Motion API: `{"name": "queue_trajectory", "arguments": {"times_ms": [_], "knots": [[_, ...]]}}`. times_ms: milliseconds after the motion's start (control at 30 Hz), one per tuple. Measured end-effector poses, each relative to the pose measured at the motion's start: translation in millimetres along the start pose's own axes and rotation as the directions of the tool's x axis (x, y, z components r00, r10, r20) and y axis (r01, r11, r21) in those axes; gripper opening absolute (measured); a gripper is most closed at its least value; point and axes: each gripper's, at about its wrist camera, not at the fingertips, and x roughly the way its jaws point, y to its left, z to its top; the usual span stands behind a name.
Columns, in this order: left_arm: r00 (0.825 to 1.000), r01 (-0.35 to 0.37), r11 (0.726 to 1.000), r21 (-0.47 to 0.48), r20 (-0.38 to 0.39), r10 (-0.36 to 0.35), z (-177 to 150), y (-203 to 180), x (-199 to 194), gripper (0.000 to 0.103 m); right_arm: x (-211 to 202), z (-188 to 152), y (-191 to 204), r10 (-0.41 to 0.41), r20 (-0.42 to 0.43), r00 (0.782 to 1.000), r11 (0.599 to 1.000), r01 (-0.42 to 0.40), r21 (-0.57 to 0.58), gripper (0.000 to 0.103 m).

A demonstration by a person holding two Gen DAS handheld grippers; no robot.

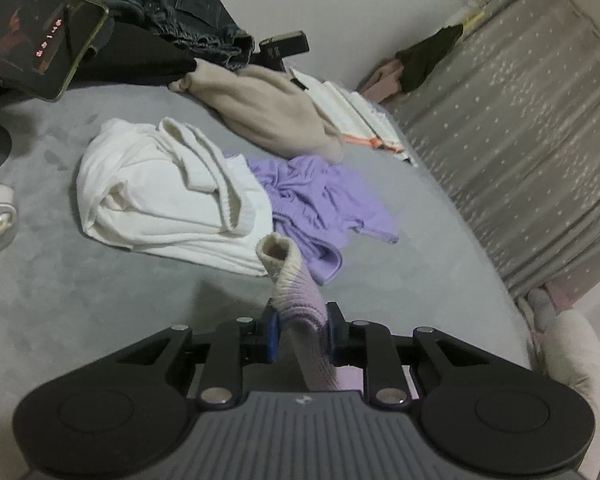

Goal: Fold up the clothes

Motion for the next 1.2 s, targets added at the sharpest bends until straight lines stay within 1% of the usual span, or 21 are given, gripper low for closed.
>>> {"name": "queue_trajectory", "arguments": {"times_ms": [33,67,133,200,233,267,367,400,467,533,567,633,667,700,767,833,900,1000,1133,1200], "knots": [[1.000,-0.002,1.000,-0.003,0.003,0.002,0,0,0,0.019,-5,3,-11,-0.019,0.020,1.000,0.999,0.018,0.034,0.095],[1.000,-0.009,1.000,-0.007,0.008,0.009,1,1,0,0.019,-14,8,-29,-0.050,0.053,0.997,0.995,0.045,0.092,0.097],[1.000,-0.021,1.000,-0.009,0.020,0.021,1,2,0,0.019,-28,14,-55,-0.088,0.097,0.991,0.981,0.070,0.181,0.097],[0.998,-0.035,0.999,-0.008,0.042,0.036,1,3,0,0.019,-46,17,-89,-0.135,0.141,0.981,0.951,0.089,0.295,0.098],[0.998,-0.038,0.999,-0.008,0.053,0.039,1,3,-1,0.018,-53,17,-101,-0.159,0.152,0.976,0.938,0.101,0.331,0.098],[0.997,-0.041,0.999,-0.008,0.063,0.042,1,3,-1,0.017,-58,16,-111,-0.183,0.158,0.970,0.925,0.115,0.362,0.099],[0.998,-0.012,1.000,0.007,0.064,0.011,-1,-2,-1,0.013,-74,12,-143,-0.257,0.161,0.953,0.867,0.153,0.475,0.100],[0.998,-0.013,1.000,0.014,0.056,0.013,-2,-4,-1,0.012,-78,8,-152,-0.270,0.160,0.950,0.844,0.153,0.514,0.100],[0.999,-0.025,0.999,0.024,0.038,0.024,-3,-7,-1,0.012,-80,2,-162,-0.275,0.146,0.950,0.812,0.149,0.564,0.100],[0.999,-0.029,0.999,-0.017,0.045,0.030,1,-1,-5,0.012,-81,-1,-163,-0.278,0.135,0.951,0.811,0.157,0.564,0.100],[0.998,-0.027,0.999,-0.043,0.056,0.030,4,4,-8,0.012,-82,-2,-163,-0.283,0.135,0.950,0.816,0.165,0.554,0.100],[0.998,-0.039,0.998,-0.047,0.051,0.042,7,13,-9,0.023,-85,-3,-163,-0.285,0.138,0.949,0.831,0.173,0.529,0.103],[0.998,-0.063,0.997,-0.033,0.021,0.064,7,17,-6,0.032,-87,-3,-163,-0.288,0.140,0.947,0.840,0.179,0.513,0.103],[0.996,-0.092,0.995,-0.023,-0.003,0.092,6,20,-3,0.033,-89,-3,-163,-0.291,0.140,0.946,0.843,0.184,0.505,0.103],[0.994,-0.112,0.993,-0.033,-0.021,0.112,5,25,-3,0.033,-91,-3,-162,-0.294,0.136,0.946,0.847,0.192,0.495,0.103],[0.996,-0.085,0.995,-0.060,-0.003,0.085,6,28,-6,0.036,-92,-3,-159,-0.292,0.129,0.948,0.850,0.196,0.490,0.103],[0.998,-0.063,0.996,-0.059,0.011,0.064,6,28,-8,0.045,-91,-2,-156,-0.283,0.126,0.951,0.853,0.189,0.486,0.103],[0.995,-0.098,0.995,-0.030,-0.020,0.097,2,26,-3,0.047,-85,1,-147,-0.266,0.122,0.956,0.869,0.184,0.459,0.103],[0.991,-0.125,0.992,-0.037,-0.050,0.123,0,29,2,0.048,-80,2,-140,-0.267,0.103,0.958,0.889,0.204,0.411,0.103],[0.987,-0.142,0.990,-0.013,-0.083,0.140,-2,29,8,0.053,-81,1,-137,-0.268,0.097,0.958,0.891,0.209,0.402,0.103]]}}
